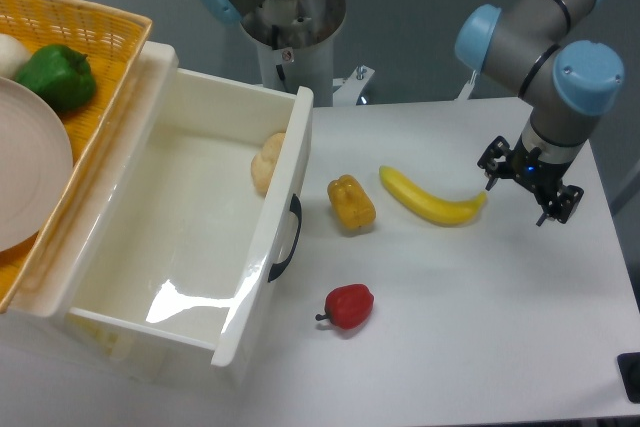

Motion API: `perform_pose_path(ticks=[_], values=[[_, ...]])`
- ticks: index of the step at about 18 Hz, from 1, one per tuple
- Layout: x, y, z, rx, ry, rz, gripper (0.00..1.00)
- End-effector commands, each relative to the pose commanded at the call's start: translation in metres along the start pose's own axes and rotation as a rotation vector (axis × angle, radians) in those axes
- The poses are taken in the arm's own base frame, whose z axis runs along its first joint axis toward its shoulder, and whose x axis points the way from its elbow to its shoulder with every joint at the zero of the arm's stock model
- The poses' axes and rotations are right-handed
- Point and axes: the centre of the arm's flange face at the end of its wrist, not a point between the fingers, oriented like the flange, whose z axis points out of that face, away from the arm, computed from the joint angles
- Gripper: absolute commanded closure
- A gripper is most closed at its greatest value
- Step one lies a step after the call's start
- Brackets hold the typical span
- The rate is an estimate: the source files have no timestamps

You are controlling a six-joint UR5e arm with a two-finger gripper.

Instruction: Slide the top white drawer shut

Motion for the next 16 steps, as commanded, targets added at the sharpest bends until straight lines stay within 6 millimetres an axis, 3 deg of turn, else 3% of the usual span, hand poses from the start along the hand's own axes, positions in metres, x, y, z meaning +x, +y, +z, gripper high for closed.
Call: perform_pose_path(ticks=[7, 11, 14, 16], values=[[0.001, 0.014, -0.003, -0.004, 0.008, -0.048, 0.00], [0.011, 0.013, 0.014, 0.002, 0.042, -0.206, 0.00], [0.016, 0.001, 0.021, 0.000, 0.056, -0.322, 0.00], [0.021, -0.019, 0.027, -0.003, 0.066, -0.414, 0.00]])
